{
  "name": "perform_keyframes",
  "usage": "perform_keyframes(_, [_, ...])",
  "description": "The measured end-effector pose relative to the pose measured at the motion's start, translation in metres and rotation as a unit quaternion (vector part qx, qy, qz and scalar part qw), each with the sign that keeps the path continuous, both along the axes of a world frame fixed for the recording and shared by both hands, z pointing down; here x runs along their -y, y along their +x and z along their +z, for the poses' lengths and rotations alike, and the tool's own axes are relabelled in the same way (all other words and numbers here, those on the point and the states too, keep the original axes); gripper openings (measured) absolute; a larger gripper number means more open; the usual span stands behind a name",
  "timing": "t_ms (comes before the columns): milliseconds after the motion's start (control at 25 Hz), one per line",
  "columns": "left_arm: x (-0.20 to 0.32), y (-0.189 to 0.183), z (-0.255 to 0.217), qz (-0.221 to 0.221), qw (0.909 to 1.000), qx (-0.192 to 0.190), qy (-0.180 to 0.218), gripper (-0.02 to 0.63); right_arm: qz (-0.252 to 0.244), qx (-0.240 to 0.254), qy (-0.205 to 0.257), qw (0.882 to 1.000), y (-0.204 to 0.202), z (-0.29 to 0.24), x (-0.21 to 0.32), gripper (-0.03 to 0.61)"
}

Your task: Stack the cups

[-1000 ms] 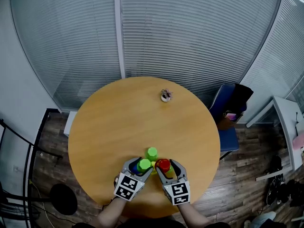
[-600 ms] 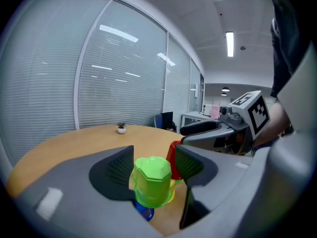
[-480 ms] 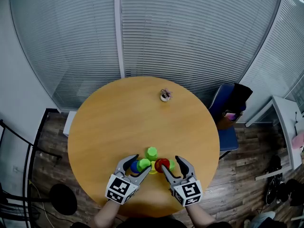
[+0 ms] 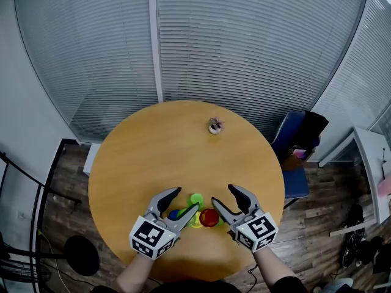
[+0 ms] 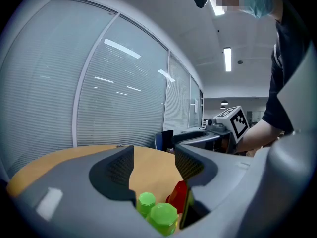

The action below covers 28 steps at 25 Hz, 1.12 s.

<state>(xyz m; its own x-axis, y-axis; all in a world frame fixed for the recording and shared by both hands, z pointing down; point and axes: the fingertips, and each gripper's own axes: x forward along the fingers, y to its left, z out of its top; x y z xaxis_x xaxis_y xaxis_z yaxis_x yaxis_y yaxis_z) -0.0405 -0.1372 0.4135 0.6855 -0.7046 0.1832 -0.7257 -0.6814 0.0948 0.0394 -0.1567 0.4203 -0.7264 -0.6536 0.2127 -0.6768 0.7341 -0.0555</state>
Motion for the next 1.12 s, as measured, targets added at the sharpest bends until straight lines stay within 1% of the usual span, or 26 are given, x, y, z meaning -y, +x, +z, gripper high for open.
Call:
perform_keyframes(120, [0.006, 0.004, 0.002, 0.0, 0.9999, -0.001, -0.01, 0.249, -0.051, -0.015, -0.005, 0.999, -0.01, 0.009, 0.015, 0.238])
perform_keyframes(200, [0.009, 0.006, 0.006, 0.001, 0.9998, 0.0, -0.021, 0.249, -0.095, -0.029, -0.013, 0.995, -0.017, 0.02, 0.023, 0.238])
perform_keyframes(320, [0.015, 0.007, 0.013, -0.004, 0.9993, 0.001, -0.036, 0.25, -0.159, -0.053, -0.027, 0.985, -0.025, 0.04, 0.034, 0.238])
perform_keyframes(400, [0.02, 0.005, 0.017, -0.009, 0.9989, -0.002, -0.046, 0.25, -0.2, -0.068, -0.034, 0.977, -0.03, 0.055, 0.041, 0.238])
perform_keyframes(480, [0.025, 0.004, 0.019, -0.013, 0.9985, -0.005, -0.053, 0.249, -0.25, -0.08, -0.04, 0.964, -0.035, 0.07, 0.042, 0.238])
perform_keyframes(600, [0.031, 0.004, 0.021, -0.018, 0.9981, -0.004, -0.059, 0.249, -0.325, -0.094, -0.046, 0.94, -0.045, 0.089, 0.039, 0.238])
perform_keyframes(720, [0.035, 0.003, 0.029, -0.027, 0.9972, 0.0, -0.07, 0.25, -0.379, -0.098, -0.049, 0.919, -0.054, 0.107, 0.035, 0.238])
perform_keyframes(840, [0.038, 0.0, 0.035, -0.044, 0.9961, 0.002, -0.077, 0.25, -0.433, -0.107, -0.056, 0.893, -0.059, 0.126, 0.026, 0.238])
perform_keyframes(960, [0.041, -0.007, 0.037, -0.057, 0.9952, 0.004, -0.079, 0.249, -0.473, -0.116, -0.068, 0.871, -0.064, 0.144, 0.02, 0.238])
perform_keyframes(1120, [0.041, -0.014, 0.038, -0.072, 0.9939, 0.008, -0.084, 0.25, -0.507, -0.115, -0.081, 0.851, -0.068, 0.158, 0.013, 0.238])
